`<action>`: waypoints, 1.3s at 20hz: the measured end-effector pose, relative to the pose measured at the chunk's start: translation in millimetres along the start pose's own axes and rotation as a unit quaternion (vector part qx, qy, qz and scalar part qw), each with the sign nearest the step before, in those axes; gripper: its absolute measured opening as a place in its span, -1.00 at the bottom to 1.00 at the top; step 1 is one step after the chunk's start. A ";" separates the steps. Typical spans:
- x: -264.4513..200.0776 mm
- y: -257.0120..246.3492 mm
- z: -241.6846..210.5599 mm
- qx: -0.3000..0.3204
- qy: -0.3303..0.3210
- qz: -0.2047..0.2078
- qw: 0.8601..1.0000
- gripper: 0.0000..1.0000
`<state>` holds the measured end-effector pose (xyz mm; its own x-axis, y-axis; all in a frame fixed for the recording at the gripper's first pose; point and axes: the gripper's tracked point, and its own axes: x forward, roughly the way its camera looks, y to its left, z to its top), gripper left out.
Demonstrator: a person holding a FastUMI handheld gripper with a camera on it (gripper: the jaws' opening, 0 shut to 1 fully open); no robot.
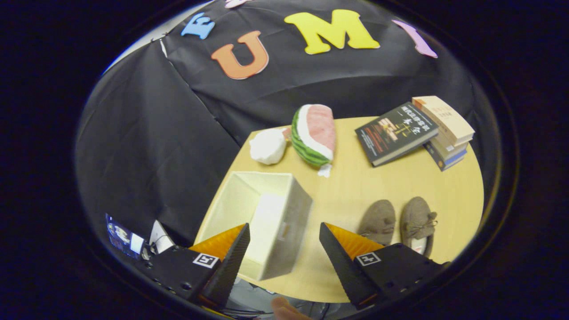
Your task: Open the storage box then place both shoes into the box .Put the left shoe in first, then the right shoe, with the right side of both shoes facing outward in a uniform manner.
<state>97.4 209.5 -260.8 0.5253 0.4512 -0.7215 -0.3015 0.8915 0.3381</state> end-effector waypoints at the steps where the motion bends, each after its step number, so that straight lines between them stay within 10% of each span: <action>1: 3.1 -17.1 -6.9 0.006 0.010 -0.003 1.000 0.92; 16: 49.5 -172.7 -99.3 0.032 0.125 -0.153 0.980 0.89; 26: 72.4 -188.3 -119.9 0.098 0.157 -0.158 0.970 -0.33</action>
<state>96.8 69.5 -449.2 0.2891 0.1466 -0.9460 0.0086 0.9878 0.1557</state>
